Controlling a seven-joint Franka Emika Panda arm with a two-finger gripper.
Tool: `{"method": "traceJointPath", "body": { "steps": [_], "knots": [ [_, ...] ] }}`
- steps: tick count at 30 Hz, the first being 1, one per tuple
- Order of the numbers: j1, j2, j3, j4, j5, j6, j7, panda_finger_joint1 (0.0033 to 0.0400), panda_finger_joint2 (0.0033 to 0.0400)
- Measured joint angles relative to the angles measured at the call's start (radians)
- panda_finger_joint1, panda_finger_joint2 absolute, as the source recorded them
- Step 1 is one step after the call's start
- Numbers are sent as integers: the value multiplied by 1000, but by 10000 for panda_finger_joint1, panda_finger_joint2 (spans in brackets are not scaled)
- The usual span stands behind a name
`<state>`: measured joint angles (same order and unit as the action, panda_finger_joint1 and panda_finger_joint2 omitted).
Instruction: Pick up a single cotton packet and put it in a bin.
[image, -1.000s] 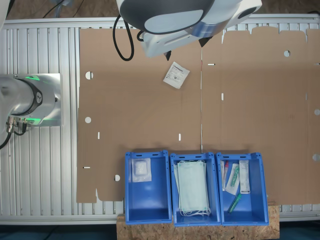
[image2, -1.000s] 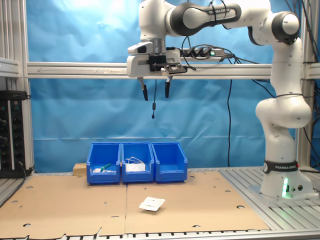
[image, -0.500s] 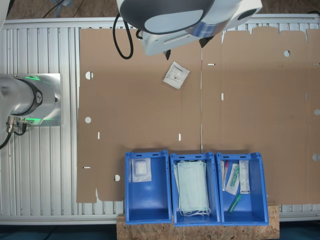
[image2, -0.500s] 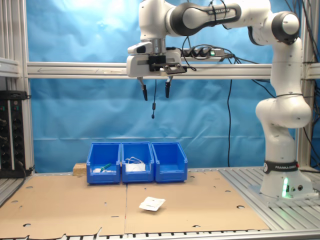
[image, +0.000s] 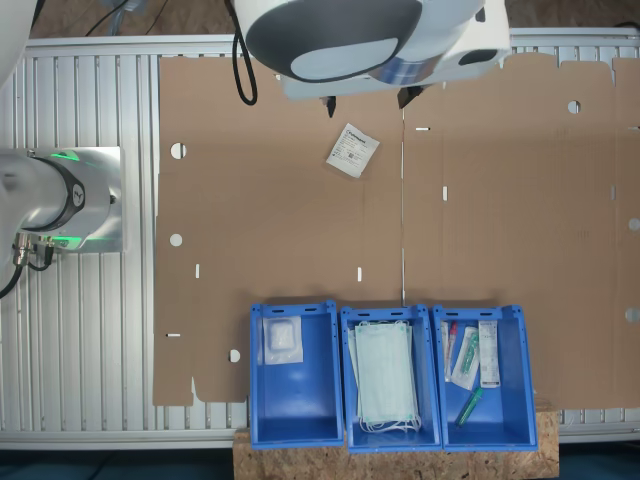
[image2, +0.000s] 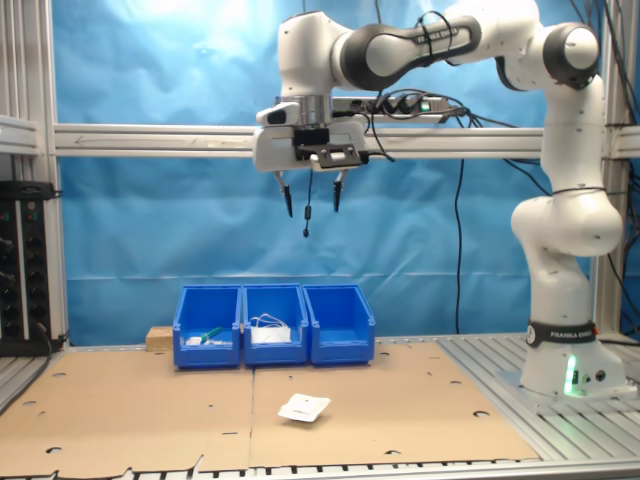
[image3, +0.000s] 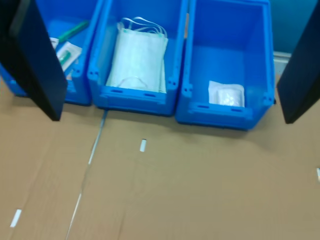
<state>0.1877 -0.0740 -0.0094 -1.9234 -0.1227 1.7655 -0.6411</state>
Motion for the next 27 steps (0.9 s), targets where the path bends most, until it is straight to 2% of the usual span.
{"method": "traceJointPath", "body": {
  "steps": [9,13,19,27],
  "knots": [
    [0,6,0,-142,0,142,214,400,400],
    [0,19,0,-188,0,204,311,400,400],
    [0,61,-1,-222,0,287,439,400,400],
    [0,146,-8,-239,0,404,581,400,400]
  ]
}}
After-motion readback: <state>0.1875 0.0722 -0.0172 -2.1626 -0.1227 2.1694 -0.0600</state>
